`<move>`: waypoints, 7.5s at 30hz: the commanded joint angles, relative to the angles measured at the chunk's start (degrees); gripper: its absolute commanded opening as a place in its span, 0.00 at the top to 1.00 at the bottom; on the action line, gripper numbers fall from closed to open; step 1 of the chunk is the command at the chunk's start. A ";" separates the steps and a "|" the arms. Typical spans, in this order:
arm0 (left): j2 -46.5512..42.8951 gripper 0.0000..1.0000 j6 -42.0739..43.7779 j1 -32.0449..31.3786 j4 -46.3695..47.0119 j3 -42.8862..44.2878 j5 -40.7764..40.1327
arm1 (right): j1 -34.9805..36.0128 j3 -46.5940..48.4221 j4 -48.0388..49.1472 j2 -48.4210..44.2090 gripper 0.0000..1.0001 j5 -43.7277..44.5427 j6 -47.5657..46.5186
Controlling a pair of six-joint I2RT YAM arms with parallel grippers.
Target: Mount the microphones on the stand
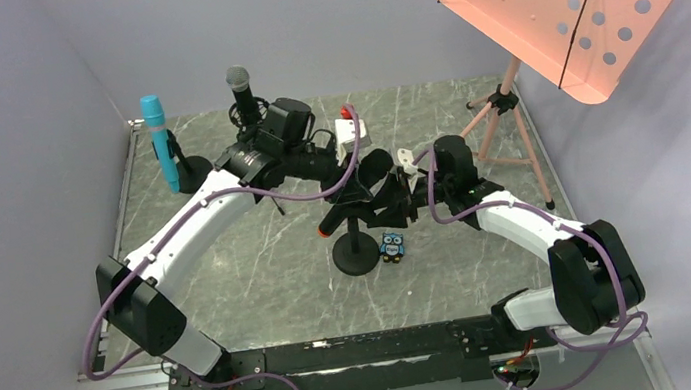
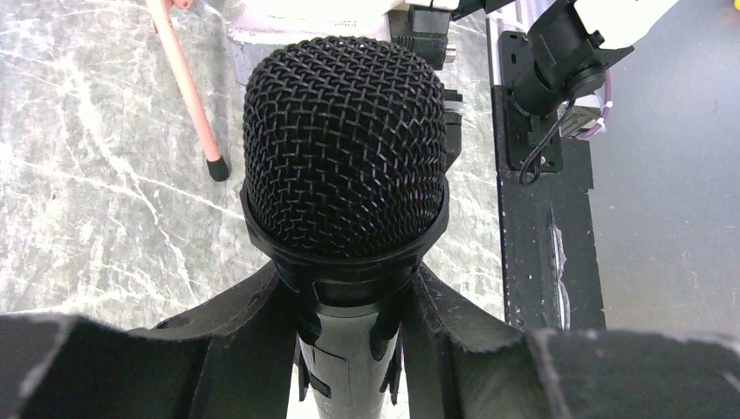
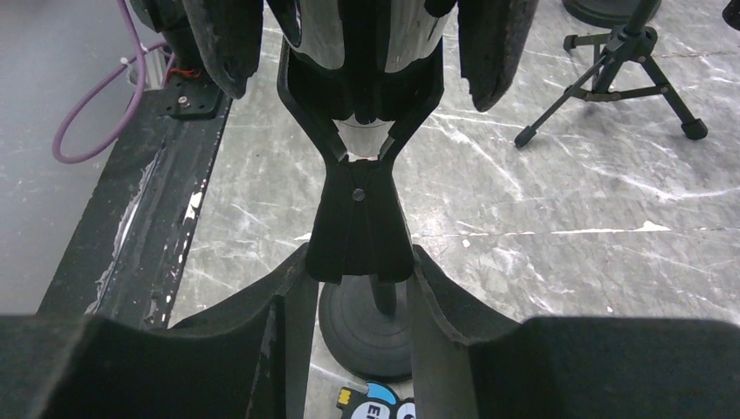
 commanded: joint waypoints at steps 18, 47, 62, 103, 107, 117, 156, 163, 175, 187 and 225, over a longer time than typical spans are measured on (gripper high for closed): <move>1.97 0.96 -0.81 -0.26 -0.72 -0.72 -1.59 | 0.49 0.10 5.10 -1.95 0.43 -4.42 0.63; 2.12 0.97 -1.34 -0.26 -0.77 -1.67 -1.78 | -3.99 -10.66 45.63 1.97 0.01 -3.88 29.56; 0.93 0.98 -2.31 -0.30 1.39 -3.23 -1.39 | -3.72 -13.93 66.98 6.99 0.02 -1.67 42.20; -5.99 0.97 -8.82 1.11 13.66 -12.37 0.47 | -0.21 -11.66 74.21 15.36 0.06 1.54 48.23; -6.41 0.97 -9.05 1.16 14.13 -13.03 0.51 | -0.29 -11.55 79.13 16.56 0.09 0.93 51.26; -6.23 0.98 -9.88 1.19 15.18 -13.29 1.34 | 0.28 -11.13 75.55 14.71 0.13 1.81 48.55; -7.05 1.00 -13.51 1.33 23.07 -20.32 3.25 | 1.02 -9.44 71.34 13.08 0.82 -0.51 46.43; -8.44 0.99 -14.63 1.31 25.03 -21.32 2.01 | 1.00 -9.87 72.08 13.25 0.66 -0.15 46.80; -11.36 1.00 -16.59 1.60 29.49 -23.83 1.30 | 0.57 -10.72 74.43 13.09 0.30 0.45 47.90; -10.84 0.64 -19.99 1.89 31.69 -23.84 -1.43 | 0.09 -10.76 73.25 12.72 0.17 0.56 47.07; -34.88 0.01 -4.18 5.98 39.78 -45.07 -5.76 | -7.55 -11.29 63.32 9.73 0.00 -7.24 38.04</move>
